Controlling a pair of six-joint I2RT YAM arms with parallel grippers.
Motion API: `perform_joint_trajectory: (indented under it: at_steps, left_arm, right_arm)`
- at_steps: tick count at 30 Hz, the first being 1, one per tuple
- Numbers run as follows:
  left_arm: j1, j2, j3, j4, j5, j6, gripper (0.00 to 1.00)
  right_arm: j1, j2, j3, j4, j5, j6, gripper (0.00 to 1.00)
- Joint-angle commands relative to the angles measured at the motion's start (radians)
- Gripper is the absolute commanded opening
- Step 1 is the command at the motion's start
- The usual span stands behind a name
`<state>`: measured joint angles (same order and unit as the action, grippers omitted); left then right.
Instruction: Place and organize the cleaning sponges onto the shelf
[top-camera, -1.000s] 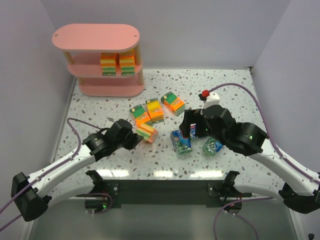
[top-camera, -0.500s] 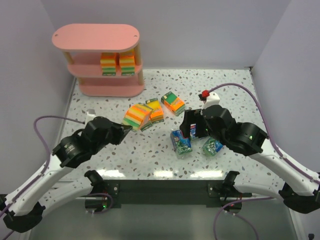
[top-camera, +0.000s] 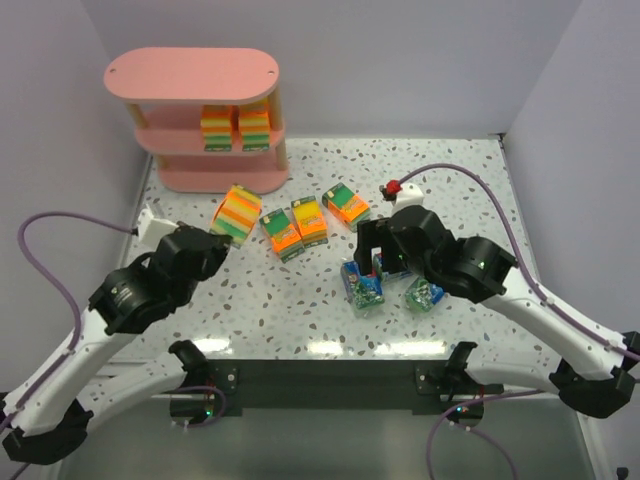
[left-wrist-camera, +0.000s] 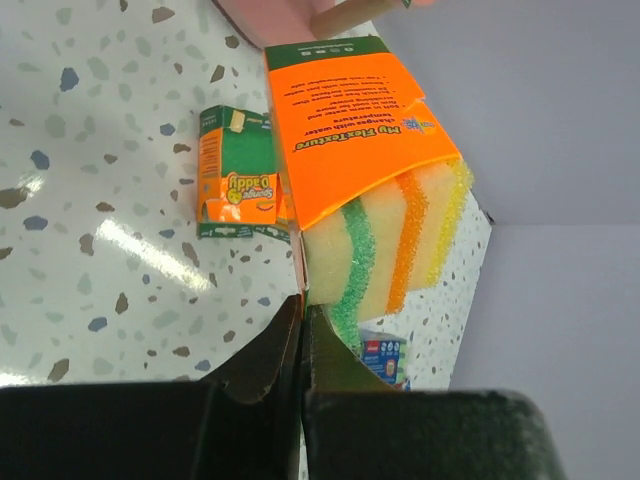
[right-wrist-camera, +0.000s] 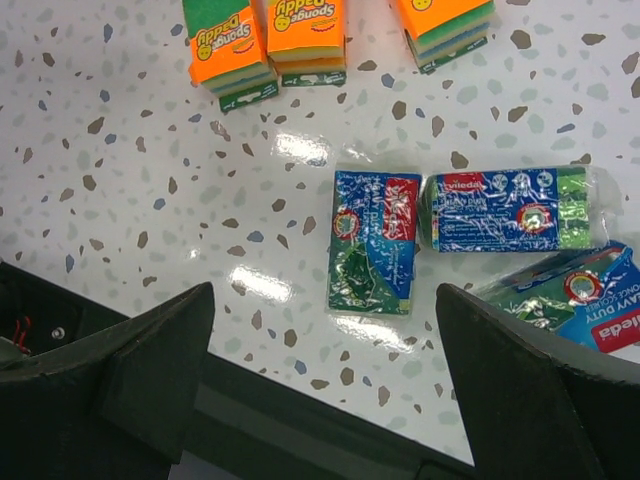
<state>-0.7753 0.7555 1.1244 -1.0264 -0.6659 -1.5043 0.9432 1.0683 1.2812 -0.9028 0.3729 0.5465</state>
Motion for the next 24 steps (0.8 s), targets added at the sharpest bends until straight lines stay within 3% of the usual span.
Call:
perform_joint_trajectory:
  at_steps: [1, 2, 3, 4, 5, 6, 11, 14, 20, 24]
  left_arm:
    - [0.101, 0.056, -0.014, 0.277, 0.078, 0.289, 0.00]
    - [0.172, 0.067, -0.046, 0.392, 0.180, 0.332, 0.00]
    - [0.254, 0.102, -0.064, 0.437, 0.441, 0.386, 0.00]
    - [0.410, 0.123, -0.087, 0.471, 0.579, 0.394, 0.00]
    - [0.459, 0.146, -0.133, 0.535, 0.764, 0.395, 0.00]
    - [0.487, 0.180, -0.149, 0.561, 0.805, 0.400, 0.00]
    - [0.620, 0.219, -0.172, 0.543, 0.920, 0.432, 0.00]
    - [0.766, 0.173, -0.181, 0.516, 0.951, 0.487, 0.00]
    - [1.246, 0.146, -0.137, 0.410, 1.089, 0.654, 0.00]
    - [1.265, 0.142, -0.060, 0.387, 1.023, 0.629, 0.00]
  right_arm:
    - [-0.009, 0.012, 0.058, -0.005, -0.012, -0.029, 0.95]
    - [-0.007, 0.016, 0.063, -0.007, -0.012, -0.034, 0.95]
    - [-0.009, 0.021, 0.072, -0.014, -0.008, -0.037, 0.95]
    - [-0.009, 0.019, 0.076, -0.018, -0.005, -0.039, 0.95]
    - [-0.011, 0.021, 0.081, -0.021, 0.000, -0.043, 0.95]
    - [-0.011, 0.019, 0.086, -0.028, 0.004, -0.045, 0.95]
    - [-0.020, -0.001, 0.092, -0.054, 0.034, -0.049, 0.96]
    - [-0.021, -0.004, 0.090, -0.062, 0.038, -0.057, 0.96]
    - [-0.029, 0.004, 0.098, -0.070, 0.027, -0.071, 0.96]
    - [-0.034, 0.015, 0.104, -0.074, 0.014, -0.082, 0.96]
